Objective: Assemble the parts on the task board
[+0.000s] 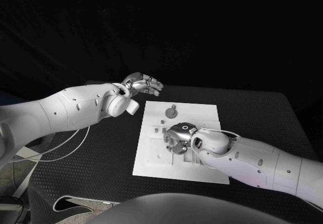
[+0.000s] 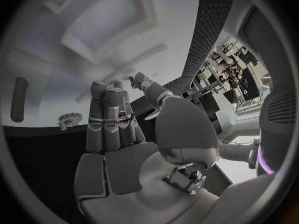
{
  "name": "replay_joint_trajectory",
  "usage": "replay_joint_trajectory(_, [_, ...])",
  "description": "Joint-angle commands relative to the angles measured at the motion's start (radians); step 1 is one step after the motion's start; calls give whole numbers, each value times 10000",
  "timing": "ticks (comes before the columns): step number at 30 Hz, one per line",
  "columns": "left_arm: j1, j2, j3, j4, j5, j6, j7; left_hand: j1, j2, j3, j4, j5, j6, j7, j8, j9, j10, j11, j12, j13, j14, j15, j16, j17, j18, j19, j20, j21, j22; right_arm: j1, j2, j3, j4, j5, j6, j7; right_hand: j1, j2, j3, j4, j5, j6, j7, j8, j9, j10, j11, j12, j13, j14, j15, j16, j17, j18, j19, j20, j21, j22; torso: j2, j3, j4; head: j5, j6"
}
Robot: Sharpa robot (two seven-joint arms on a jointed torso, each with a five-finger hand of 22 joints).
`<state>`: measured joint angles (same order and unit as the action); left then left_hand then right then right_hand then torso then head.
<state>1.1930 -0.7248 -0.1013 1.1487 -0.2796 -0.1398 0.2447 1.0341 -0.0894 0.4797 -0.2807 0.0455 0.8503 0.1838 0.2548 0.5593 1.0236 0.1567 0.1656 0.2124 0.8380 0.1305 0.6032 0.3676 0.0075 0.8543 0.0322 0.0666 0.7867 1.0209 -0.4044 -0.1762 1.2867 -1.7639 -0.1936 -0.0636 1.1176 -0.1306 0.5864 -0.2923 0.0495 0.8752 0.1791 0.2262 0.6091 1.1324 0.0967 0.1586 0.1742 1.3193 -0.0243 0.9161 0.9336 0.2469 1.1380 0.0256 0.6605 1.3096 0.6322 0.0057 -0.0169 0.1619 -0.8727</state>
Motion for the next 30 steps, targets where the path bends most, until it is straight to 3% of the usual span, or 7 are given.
replay_joint_trajectory(1, [15,-30,10,17,62,29,141,-23,-11,-45,6,43,-17,9,51,-12,7,37,-48,-16,-2,77,-49,15,166,12,69,11,-13,-2,-224,37,265,109,-362,-118,-21,-117,-93,3,7,-95,2,-49,-20,-85,23,-62,-14,-5,86,57,-19,149,12,-32,-13,174,-5,8,-12,-13,1])
replay_joint_trajectory(6, [15,-66,9,23,62,40,132,-23,-13,-45,6,43,-15,8,54,-13,11,36,-48,-17,1,76,-52,23,167,15,69,12,-17,96,-602,261,710,39,-661,-161,24,-154,-107,4,9,-90,7,-45,-26,-89,32,-70,-17,-10,95,79,-32,149,15,-37,-10,172,-10,9,-42,-50,1])
replay_joint_trajectory(10, [14,-87,9,24,62,53,135,-22,-11,-44,6,43,-13,8,55,-14,13,36,-48,-18,3,76,-55,27,167,16,70,12,-19,239,-1042,558,1165,39,-949,-143,165,-114,-81,3,9,-27,-17,-8,-25,7,-3,-21,9,31,64,159,-40,149,62,-58,20,177,-3,10,-23,-81,1])
replay_joint_trajectory(16, [13,-168,8,38,62,101,154,-31,-26,-53,7,43,-19,10,56,-18,13,38,-51,-22,4,77,-65,41,167,19,71,12,-27,594,-1728,1028,1580,37,-758,-225,168,-246,-152,21,7,-265,85,-147,-121,52,-14,-5,26,49,53,285,-51,149,96,-67,67,184,-12,7,-53,-214,1])
replay_joint_trajectory(20, [13,-211,7,50,62,116,174,-36,-31,-56,7,43,-22,11,56,-21,14,38,-53,-24,3,78,-73,49,168,21,72,12,-33,799,-2184,1261,1668,26,-617,-259,45,-374,-192,51,7,-325,119,-183,-165,14,12,-32,19,10,80,310,-81,149,72,-45,61,178,-26,19,-110,-223,1])
replay_joint_trajectory(24, [13,-215,7,31,62,108,172,-38,-30,-57,9,43,-21,10,58,-22,20,36,-51,-25,3,79,-79,57,169,24,72,13,-38,1051,-2537,1296,1712,-77,-288,-344,-128,-550,-165,103,9,-500,148,-284,-260,-149,83,-132,-24,-87,149,317,-133,149,7,-9,22,160,-29,29,-145,-258,10])
replay_joint_trajectory(30, [13,-190,7,7,62,132,180,-38,-27,-57,10,43,-18,9,63,-24,28,33,-50,-26,4,79,-87,68,171,29,71,14,-44,1184,-2797,1293,1631,-189,474,-401,-338,-890,103,337,11,-774,-105,-394,-416,-841,345,-542,-266,-253,401,374,-234,149,-78,54,-47,139,-36,23,-146,-332,76])
